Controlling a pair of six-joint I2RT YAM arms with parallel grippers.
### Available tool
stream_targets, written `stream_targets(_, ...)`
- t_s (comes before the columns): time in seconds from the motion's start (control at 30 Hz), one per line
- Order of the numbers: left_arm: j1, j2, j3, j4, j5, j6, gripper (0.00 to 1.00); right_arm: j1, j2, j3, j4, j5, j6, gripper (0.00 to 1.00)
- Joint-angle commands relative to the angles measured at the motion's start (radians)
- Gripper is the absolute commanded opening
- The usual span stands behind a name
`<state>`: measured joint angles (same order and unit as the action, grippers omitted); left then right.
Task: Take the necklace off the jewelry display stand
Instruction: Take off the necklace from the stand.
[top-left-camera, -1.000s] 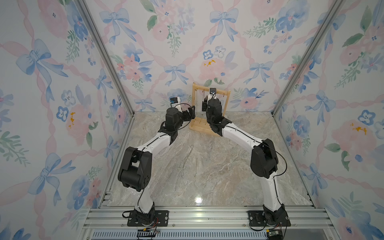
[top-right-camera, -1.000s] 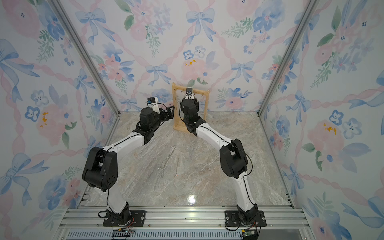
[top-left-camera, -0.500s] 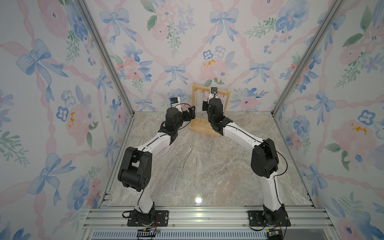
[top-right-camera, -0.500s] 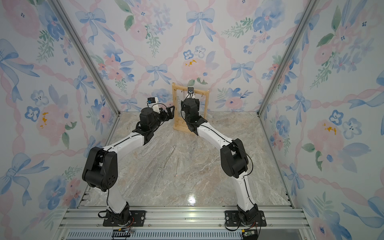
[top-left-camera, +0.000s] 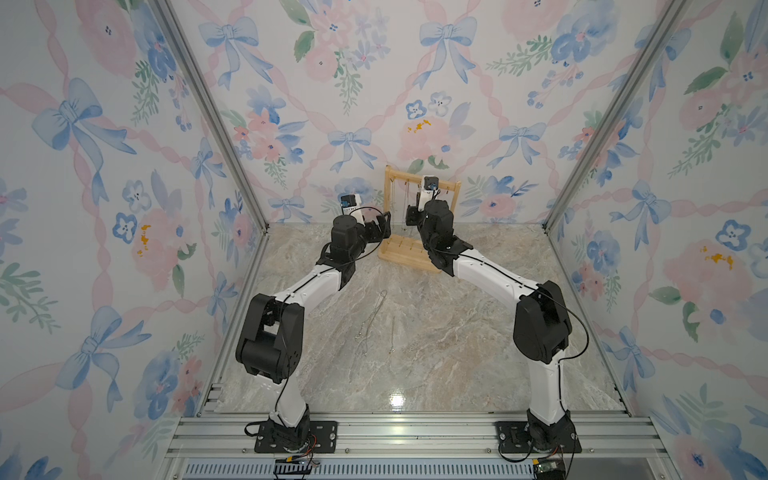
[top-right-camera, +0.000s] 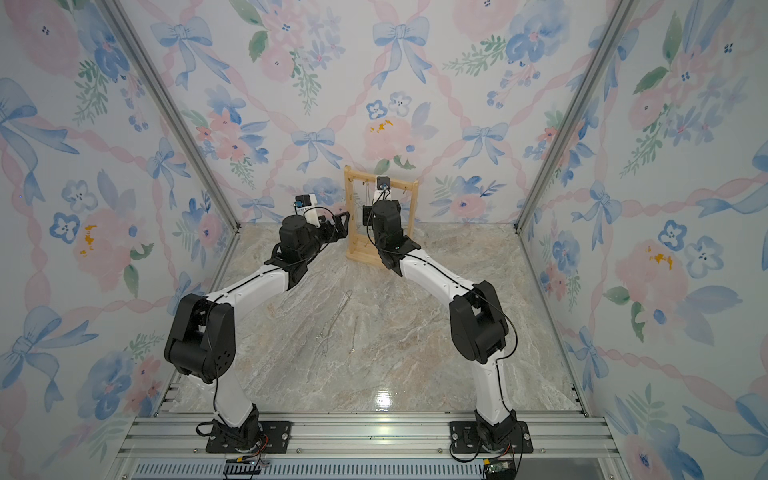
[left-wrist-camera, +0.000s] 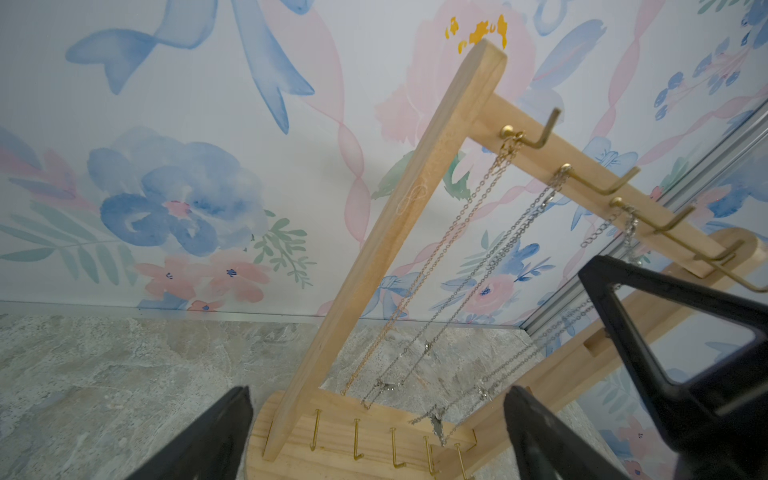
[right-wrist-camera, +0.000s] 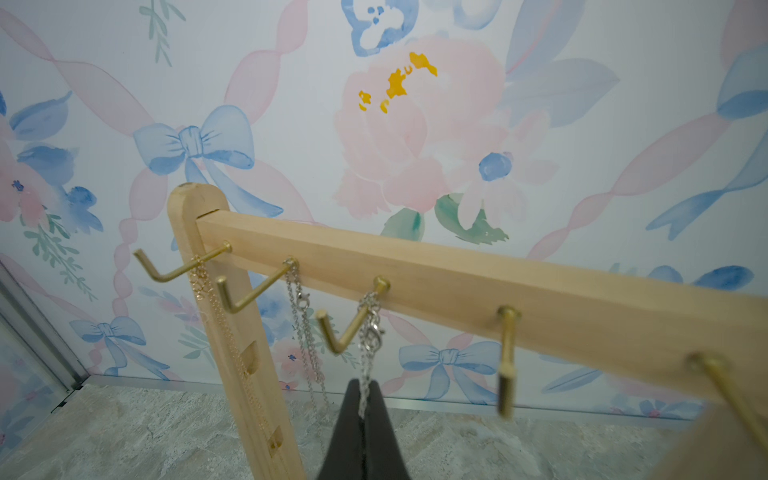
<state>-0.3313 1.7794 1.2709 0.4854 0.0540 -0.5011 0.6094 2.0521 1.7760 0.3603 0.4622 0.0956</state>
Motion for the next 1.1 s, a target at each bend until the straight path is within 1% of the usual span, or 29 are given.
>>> stream_targets(0.0,-0.005,0.02,0.006,0.015,0.018,-0.007,0.98,-0.005,-0.06,-0.022,0.034,-0.059,0.048,0.0)
stream_targets(0.23,-0.006,0.021,0.007,0.014,0.017,-0.006,0.98,-0.017,-0.095,-0.051,0.039,-0.133,0.095,0.0)
stream_targets(0.57,-0.009,0.025,0.008,0.015,0.017,-0.006,0.98,-0.044,-0.111,-0.041,0.02,-0.263,0.204,0.0)
stream_targets(0.77,-0.011,0.028,0.01,0.015,0.015,-0.006,0.98,-0.049,-0.126,-0.047,0.029,-0.325,0.241,0.0)
stream_targets(1.07,-0.012,0.032,0.013,0.015,0.014,-0.005,0.98,-0.06,-0.147,-0.066,0.064,-0.375,0.282,0.0)
